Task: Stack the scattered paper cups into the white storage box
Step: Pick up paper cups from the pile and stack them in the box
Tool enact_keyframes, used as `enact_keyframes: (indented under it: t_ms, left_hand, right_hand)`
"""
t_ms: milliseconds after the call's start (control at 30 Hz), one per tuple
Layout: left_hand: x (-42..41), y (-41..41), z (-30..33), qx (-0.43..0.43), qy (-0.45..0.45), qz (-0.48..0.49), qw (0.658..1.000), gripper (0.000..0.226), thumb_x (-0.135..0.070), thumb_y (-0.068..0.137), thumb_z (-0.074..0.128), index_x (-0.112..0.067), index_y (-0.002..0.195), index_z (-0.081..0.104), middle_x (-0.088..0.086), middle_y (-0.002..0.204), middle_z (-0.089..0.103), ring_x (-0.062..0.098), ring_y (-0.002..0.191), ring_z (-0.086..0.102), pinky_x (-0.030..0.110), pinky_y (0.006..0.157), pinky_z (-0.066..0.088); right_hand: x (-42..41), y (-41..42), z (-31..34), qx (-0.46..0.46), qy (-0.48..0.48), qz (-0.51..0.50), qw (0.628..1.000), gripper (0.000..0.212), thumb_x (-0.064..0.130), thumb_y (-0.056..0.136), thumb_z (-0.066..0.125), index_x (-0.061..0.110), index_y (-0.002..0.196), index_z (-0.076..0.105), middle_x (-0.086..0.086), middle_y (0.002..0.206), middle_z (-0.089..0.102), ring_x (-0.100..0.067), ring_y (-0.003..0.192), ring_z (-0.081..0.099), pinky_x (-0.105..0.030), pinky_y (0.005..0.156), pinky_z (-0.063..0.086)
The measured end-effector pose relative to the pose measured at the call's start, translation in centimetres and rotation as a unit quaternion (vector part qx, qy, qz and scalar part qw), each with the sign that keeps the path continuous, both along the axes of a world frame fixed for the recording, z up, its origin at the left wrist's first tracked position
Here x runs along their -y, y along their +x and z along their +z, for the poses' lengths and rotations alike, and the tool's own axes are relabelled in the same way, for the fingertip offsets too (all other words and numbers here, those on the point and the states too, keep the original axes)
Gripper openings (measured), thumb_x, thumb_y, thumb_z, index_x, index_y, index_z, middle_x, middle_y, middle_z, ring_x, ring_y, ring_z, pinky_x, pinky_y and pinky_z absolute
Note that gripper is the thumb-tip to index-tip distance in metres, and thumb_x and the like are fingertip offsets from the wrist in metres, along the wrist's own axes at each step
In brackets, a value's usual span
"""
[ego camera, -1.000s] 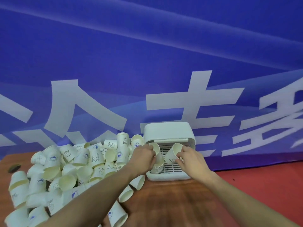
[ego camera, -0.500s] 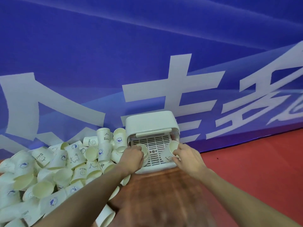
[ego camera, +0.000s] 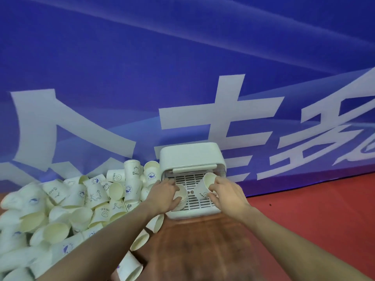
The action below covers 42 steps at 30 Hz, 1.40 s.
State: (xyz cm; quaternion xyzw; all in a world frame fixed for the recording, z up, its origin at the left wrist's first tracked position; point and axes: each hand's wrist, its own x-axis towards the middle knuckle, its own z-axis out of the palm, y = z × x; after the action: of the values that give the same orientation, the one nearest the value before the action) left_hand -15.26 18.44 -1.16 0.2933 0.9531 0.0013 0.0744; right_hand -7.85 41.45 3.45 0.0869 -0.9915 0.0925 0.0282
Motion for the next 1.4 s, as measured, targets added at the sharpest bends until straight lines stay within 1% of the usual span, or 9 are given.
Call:
enact_keyframes:
  t_ms: [100,267,500,633,700,1000,1233,1333,1400]
  left_hand:
    - [1.8,0.0,1.1,-0.002,0.026,0.021,0.999,0.047,-0.050,0.093,0.050,-0.024,0.131,0.058,-0.003,0.127,0.053,0.017,0.123,0.047,0.037,0.100,0.035]
    - [5.2,0.5,1.6,-0.010,0.035,0.060,0.998,0.043,-0.050,0.093,0.050,-0.026,0.126,0.061,-0.003,0.117,0.056,0.017,0.115,0.049,0.035,0.092,0.036]
    - [9.5,1.3,0.2,0.017,0.007,0.111,0.994,0.048,-0.051,0.092,0.049,-0.023,0.129,0.060,-0.003,0.120,0.056,0.018,0.115,0.049,0.035,0.095,0.037]
    - [10.5,1.5,-0.3,0.025,0.009,0.129,0.991,0.047,-0.051,0.092,0.048,-0.024,0.129,0.060,-0.003,0.121,0.056,0.018,0.115,0.049,0.035,0.094,0.037]
    - [10.8,1.7,-0.4,0.029,0.012,0.136,0.990,0.046,-0.050,0.092,0.048,-0.024,0.128,0.061,-0.003,0.121,0.056,0.018,0.116,0.049,0.036,0.094,0.037]
    - [10.5,1.5,-1.3,0.040,-0.013,0.127,0.991,0.045,-0.049,0.092,0.049,-0.025,0.129,0.059,-0.002,0.123,0.054,0.019,0.117,0.049,0.036,0.094,0.037]
    - [9.3,0.3,-1.0,0.063,0.045,0.136,0.988,0.051,-0.047,0.092,0.052,-0.022,0.136,0.053,0.000,0.123,0.054,0.019,0.114,0.053,0.034,0.093,0.043]
    - [8.0,1.0,-1.5,0.139,0.197,0.223,0.945,0.056,-0.045,0.090,0.059,-0.024,0.140,0.047,-0.002,0.127,0.055,0.014,0.115,0.054,0.030,0.095,0.045]
    - [6.6,1.6,-1.9,0.200,0.329,0.318,0.866,0.054,-0.047,0.090,0.062,-0.026,0.138,0.048,-0.004,0.122,0.058,0.011,0.110,0.057,0.025,0.091,0.048]
  right_hand:
    - [2.2,-1.5,0.6,-0.014,-0.006,0.032,0.999,0.026,0.038,0.097,0.051,0.020,0.100,0.069,0.003,0.102,0.055,-0.019,0.098,0.054,-0.034,0.078,0.040]
    - [5.5,-3.3,0.6,-0.025,0.039,0.120,0.992,0.022,0.036,0.094,0.057,0.019,0.094,0.072,0.000,0.092,0.057,-0.023,0.088,0.056,-0.032,0.064,0.034]
    - [7.8,-5.1,-1.7,0.005,0.177,0.208,0.962,0.027,0.023,0.049,0.090,0.022,0.052,0.063,0.002,0.061,0.049,-0.022,0.054,0.052,-0.027,0.047,0.023]
    - [8.5,-5.6,-2.8,0.059,0.204,0.214,0.953,0.007,0.011,0.078,0.069,0.015,0.083,0.069,-0.005,0.090,0.056,-0.030,0.086,0.055,-0.034,0.061,0.033]
    - [8.6,-5.9,-3.5,0.058,0.210,0.210,0.953,0.019,0.003,0.083,0.056,0.010,0.097,0.066,-0.009,0.104,0.054,-0.031,0.099,0.052,-0.035,0.068,0.029]
    - [8.7,-6.3,-5.0,0.120,0.228,0.214,0.942,0.026,0.000,0.085,0.055,0.011,0.107,0.063,-0.008,0.116,0.050,-0.029,0.112,0.045,-0.038,0.074,0.038]
    - [7.7,-6.7,-4.6,0.119,0.150,0.194,0.962,0.036,0.039,0.097,0.050,0.021,0.126,0.057,-0.004,0.122,0.049,-0.025,0.116,0.050,-0.038,0.091,0.039]
    - [6.4,-6.8,-4.9,0.128,0.030,0.124,0.984,0.042,0.047,0.095,0.051,0.025,0.130,0.054,0.002,0.119,0.050,-0.020,0.109,0.056,-0.035,0.087,0.043]
    - [5.4,-6.7,-5.3,0.157,-0.063,0.047,0.984,0.044,0.051,0.093,0.051,0.026,0.130,0.055,0.003,0.120,0.051,-0.016,0.108,0.056,-0.033,0.086,0.044]
